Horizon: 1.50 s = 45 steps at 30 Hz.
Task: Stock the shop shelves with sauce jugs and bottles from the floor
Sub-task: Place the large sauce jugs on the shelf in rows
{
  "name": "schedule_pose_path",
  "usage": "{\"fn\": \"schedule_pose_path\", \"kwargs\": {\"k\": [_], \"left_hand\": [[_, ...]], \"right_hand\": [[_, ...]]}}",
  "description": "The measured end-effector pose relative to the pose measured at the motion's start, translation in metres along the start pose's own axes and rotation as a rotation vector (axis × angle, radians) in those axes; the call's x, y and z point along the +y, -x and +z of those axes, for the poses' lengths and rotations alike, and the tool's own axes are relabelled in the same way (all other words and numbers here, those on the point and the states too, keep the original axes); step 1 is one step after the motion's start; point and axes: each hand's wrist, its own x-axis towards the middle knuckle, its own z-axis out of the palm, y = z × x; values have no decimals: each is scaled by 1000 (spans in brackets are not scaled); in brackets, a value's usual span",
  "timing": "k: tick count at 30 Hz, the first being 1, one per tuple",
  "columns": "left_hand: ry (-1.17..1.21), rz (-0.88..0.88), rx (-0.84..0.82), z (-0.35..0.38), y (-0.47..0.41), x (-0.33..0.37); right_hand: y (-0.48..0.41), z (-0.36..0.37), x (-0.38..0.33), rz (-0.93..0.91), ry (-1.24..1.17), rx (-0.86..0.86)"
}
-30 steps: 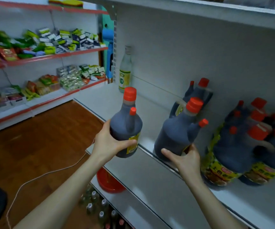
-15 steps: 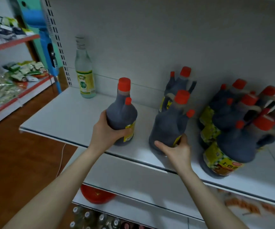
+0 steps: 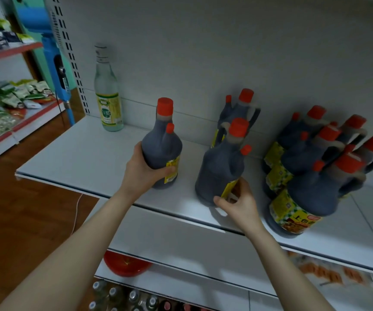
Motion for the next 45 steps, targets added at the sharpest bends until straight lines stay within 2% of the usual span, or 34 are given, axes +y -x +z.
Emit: {"fn": "schedule_pose_path", "kwargs": {"k": [6, 11, 14, 20, 28, 34, 36, 42, 45], "left_hand": [[-8, 4, 10, 1, 1, -1], [-5, 8, 8, 1, 2, -1], [10, -1, 6, 2, 1, -3], [15, 7, 14, 2, 0, -6], [20, 10, 15, 2, -1, -7], [19, 20, 13, 2, -1, -7], [23, 18, 5, 2, 0, -7], [39, 4, -7, 1, 2, -4], [40, 3, -4, 2, 2, -3]], "right_hand": [[19, -1, 6, 10, -47, 129], [0, 1, 12, 24, -120, -80], [-7, 4, 15, 49, -172, -124], [6, 22, -1, -68, -43, 110], [22, 1, 11, -49, -89, 62], [9, 5, 15, 16, -121, -133], [10, 11, 14, 11, -100, -77], [6, 35, 7, -57, -21, 251], [-11, 35, 1, -45, -56, 304]]}}
